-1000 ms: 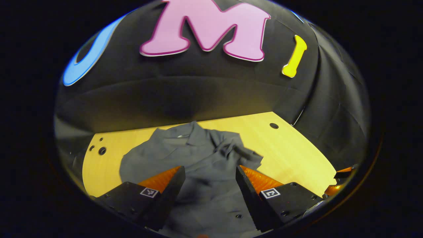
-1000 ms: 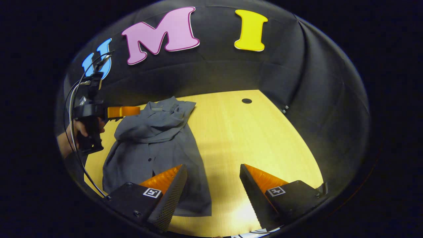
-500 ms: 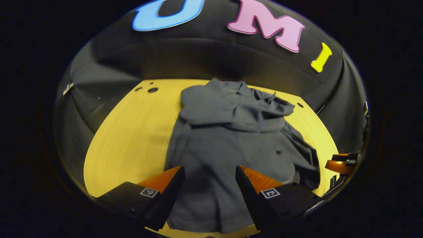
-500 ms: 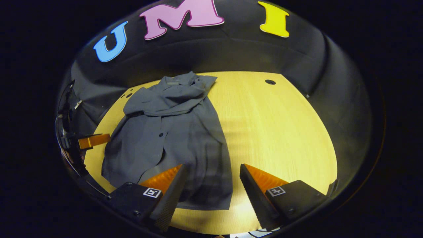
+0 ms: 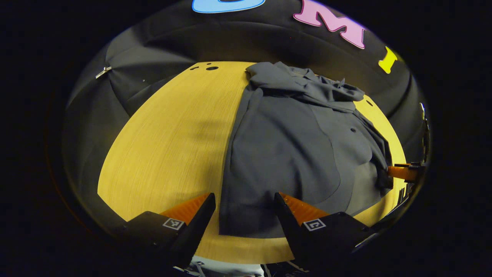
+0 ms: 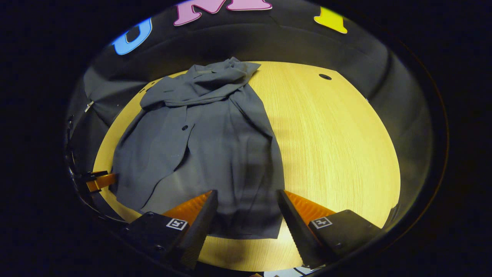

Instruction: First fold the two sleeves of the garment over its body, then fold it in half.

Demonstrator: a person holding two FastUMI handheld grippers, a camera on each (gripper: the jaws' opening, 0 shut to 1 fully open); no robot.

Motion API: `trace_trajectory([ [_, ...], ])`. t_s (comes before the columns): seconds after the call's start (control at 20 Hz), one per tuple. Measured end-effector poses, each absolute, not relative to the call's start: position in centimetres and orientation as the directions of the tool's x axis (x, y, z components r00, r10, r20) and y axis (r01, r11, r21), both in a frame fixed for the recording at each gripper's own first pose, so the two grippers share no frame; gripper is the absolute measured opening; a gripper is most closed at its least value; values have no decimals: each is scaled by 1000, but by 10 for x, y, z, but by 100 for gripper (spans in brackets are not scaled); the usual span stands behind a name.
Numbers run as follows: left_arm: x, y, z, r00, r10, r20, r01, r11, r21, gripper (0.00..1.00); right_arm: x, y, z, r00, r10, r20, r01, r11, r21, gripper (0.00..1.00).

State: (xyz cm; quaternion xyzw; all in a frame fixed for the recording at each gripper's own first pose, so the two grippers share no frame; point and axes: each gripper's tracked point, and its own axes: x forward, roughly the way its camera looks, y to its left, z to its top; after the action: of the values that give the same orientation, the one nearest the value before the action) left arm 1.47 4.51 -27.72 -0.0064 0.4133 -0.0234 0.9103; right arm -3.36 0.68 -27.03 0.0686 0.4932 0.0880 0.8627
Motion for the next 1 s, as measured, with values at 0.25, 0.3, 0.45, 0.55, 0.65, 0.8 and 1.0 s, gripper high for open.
trace_trajectory([
  [0.25,11,44,-280,659,-17,-752,65,997,34,96,-35,8,-284,480,206,-853,-55,977,206,100],
  [0.3,12,43,-281,656,-17,-755,68,997,36,97,-36,9,-286,475,203,-857,-56,978,200,100],
  [0.45,12,35,-282,658,-21,-753,47,999,13,92,-34,9,-286,488,192,-852,-72,981,179,100],
  [0.55,12,29,-284,657,-28,-753,63,998,18,88,-35,12,-285,489,195,-850,-77,981,180,99],
  [0.65,11,16,-284,658,-70,-750,132,991,24,70,-36,24,-286,475,219,-852,-95,976,198,77],
  [0.8,12,5,-283,658,-88,-748,190,980,51,40,-37,37,-285,452,252,-856,-120,968,222,45],
  [1.0,12,-5,-282,651,-110,-751,221,974,49,11,-36,39,-285,422,290,-859,-93,956,277,16],
])
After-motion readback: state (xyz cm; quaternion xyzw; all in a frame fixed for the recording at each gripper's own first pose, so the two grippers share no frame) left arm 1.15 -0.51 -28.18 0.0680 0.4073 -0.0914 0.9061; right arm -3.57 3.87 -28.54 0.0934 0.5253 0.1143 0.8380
